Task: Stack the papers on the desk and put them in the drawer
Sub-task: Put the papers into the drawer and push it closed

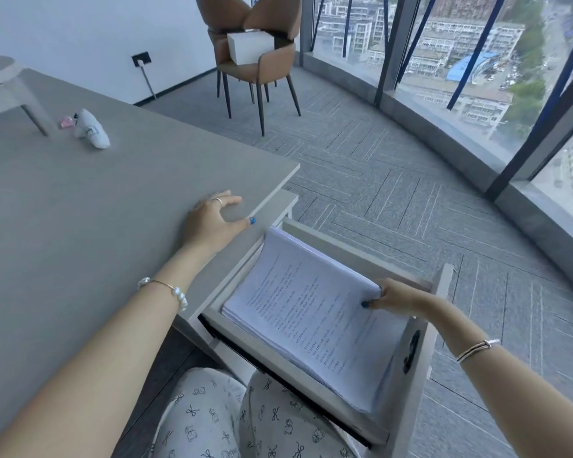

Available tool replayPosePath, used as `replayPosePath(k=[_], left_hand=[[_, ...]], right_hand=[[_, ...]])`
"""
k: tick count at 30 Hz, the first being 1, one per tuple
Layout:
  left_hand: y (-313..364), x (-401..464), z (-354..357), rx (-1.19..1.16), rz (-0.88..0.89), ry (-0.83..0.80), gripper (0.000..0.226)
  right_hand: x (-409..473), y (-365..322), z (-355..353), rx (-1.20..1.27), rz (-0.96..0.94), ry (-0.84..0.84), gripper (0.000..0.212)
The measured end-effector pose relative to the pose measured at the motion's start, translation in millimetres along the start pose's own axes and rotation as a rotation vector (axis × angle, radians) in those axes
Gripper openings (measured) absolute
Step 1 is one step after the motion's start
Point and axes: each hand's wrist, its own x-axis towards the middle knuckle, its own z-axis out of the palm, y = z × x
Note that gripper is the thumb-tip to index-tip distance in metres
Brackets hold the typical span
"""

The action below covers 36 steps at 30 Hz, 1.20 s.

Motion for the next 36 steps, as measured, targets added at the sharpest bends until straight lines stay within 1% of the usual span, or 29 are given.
replayPosePath(k=[1,3,4,5,6,7,9,13,15,17,19,22,25,33,36], left_hand=[[0.4,0.3,0.1,0.0,-0.001,0.004,0.052],[1.2,0.7,0.1,-0.001,0.0,0.005,0.051],[1.7,0.5,0.0,-0.003,0.001,0.004,0.051],[2.0,0.1,0.0,-0.003,0.002,0.005,0.05],[2.3,-0.5,0.0,-0.004,0.002,0.005,0.05],[2.6,-0.9,0.1,-0.003,0.003,0.006,0.05],[3.1,-1.8,0.3,-0.001,0.002,0.002,0.05],[3.0,-2.5,-0.2,0.005,-0.001,0.001,0.05],[3.6,-3.0,-0.1,0.012,-0.003,0.002,0.05],[4.7,-3.5,0.1,0.007,-0.008,0.005,0.05],[5.1,-3.7,-0.2,0.003,-0.015,0.007,0.05],[5.6,-3.8,-0.6,0.01,-0.019,0.006,0.049],[6.6,-4.3,-0.5,0.019,-0.02,0.014,0.048],[8.3,-5.0,-0.7,0.041,-0.024,0.015,0.047],[8.5,-5.1,-1.3,0.04,-0.026,0.011,0.047]], right_hand=[[1.5,1.7,2.3,-0.009,0.008,-0.019,0.029],[5.1,6.2,8.4,-0.076,0.025,-0.039,0.065],[5.2,7.8,11.2,-0.104,0.038,-0.011,0.082],[4.5,8.9,13.7,-0.14,0.05,0.05,0.091],[4.3,11.0,15.7,-0.184,0.046,0.131,0.094],[1.5,11.6,16.9,-0.232,0.032,0.211,0.092],[-8.2,15.3,18.5,-0.293,-0.009,0.355,0.081],[-35.9,29.5,28.2,-0.248,-0.137,0.637,0.041],[-42.8,37.3,37.9,-0.238,-0.182,0.724,0.03],[-43.2,40.8,44.7,-0.231,-0.202,0.79,0.025],[-41.3,34.1,44.1,-0.186,-0.207,0.836,0.031],[-35.4,18.4,44.6,-0.082,-0.264,0.883,0.039],[-24.2,3.1,49.2,-0.012,-0.31,0.888,0.046],[13.3,-48.6,56.4,-0.072,-0.403,0.766,0.06],[25.9,-62.4,58.9,-0.142,-0.428,0.687,0.07]])
